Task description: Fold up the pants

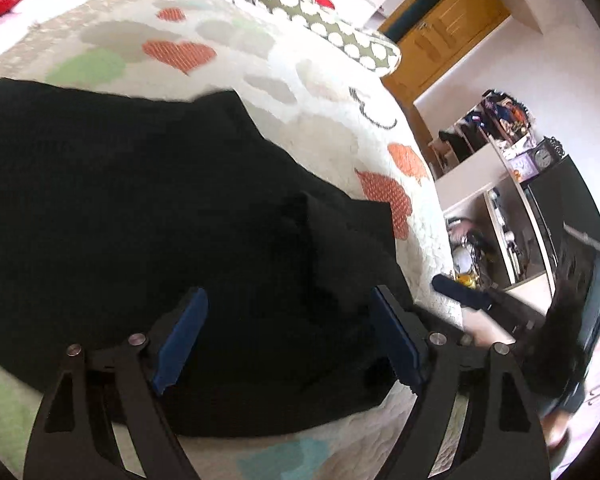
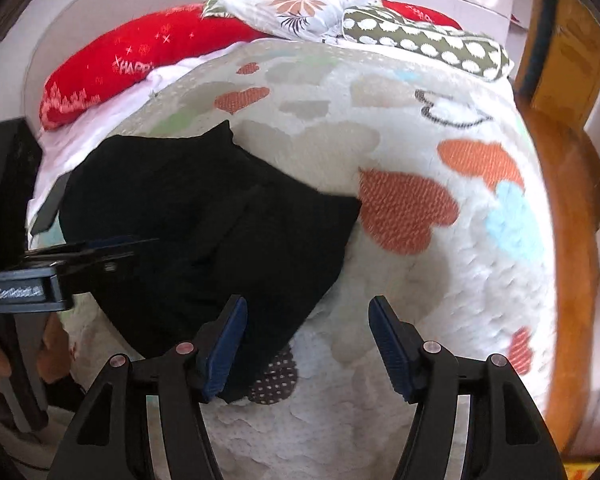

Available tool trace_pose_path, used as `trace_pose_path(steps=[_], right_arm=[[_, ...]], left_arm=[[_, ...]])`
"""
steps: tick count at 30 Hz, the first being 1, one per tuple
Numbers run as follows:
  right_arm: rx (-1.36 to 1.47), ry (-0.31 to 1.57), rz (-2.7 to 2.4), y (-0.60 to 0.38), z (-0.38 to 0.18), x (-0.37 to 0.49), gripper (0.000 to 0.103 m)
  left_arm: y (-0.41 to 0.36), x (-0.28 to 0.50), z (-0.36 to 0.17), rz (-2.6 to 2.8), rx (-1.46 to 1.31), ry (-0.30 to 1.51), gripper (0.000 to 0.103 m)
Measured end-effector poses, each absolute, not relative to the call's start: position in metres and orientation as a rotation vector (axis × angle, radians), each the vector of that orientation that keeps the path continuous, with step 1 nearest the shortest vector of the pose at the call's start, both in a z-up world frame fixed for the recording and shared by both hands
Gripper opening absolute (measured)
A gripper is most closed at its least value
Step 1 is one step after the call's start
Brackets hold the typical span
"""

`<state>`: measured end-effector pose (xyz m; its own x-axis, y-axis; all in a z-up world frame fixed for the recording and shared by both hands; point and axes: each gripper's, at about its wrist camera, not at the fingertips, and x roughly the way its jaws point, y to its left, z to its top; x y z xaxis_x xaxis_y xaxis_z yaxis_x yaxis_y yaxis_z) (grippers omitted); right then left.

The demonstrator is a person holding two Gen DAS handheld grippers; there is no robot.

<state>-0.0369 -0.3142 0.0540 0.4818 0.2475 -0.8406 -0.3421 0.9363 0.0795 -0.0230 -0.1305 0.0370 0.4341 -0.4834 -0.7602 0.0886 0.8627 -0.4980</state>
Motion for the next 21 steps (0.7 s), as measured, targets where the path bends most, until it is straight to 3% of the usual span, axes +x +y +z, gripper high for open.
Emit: trace_pose_path(steps=[5, 7, 9, 12, 21], right_arm=[[-0.092, 1.021, 0.334, -0.318, 0.033, -0.045, 0.065], [-0.064, 1.02, 0.333, -0.322, 0.034, -0.047, 0.065], [-0.037, 1.011, 0.328, -0.327, 0.041, -0.049, 0.065], [-0.021, 0.966, 0.334, -0.328, 0.059, -0.053, 0.065], [-0.09, 0.912, 0.362, -0.299, 0.077, -0.051, 0.064]], left_arm=[[-0.15, -0.017, 0.032, -0.374, -0.387, 1.073, 0.087], [-0.156, -0.017, 0.033, -0.386, -0.336, 1.072, 0.077], [-0.157, -0.015, 0.035, -0.404, -0.303, 1.078, 0.013], [-0.146, -0.008, 0.042, -0.452, -0.337, 1.089, 0.002], [-0.107, -0.008, 0.069, -0.445, -0.302, 1.03, 0.002]])
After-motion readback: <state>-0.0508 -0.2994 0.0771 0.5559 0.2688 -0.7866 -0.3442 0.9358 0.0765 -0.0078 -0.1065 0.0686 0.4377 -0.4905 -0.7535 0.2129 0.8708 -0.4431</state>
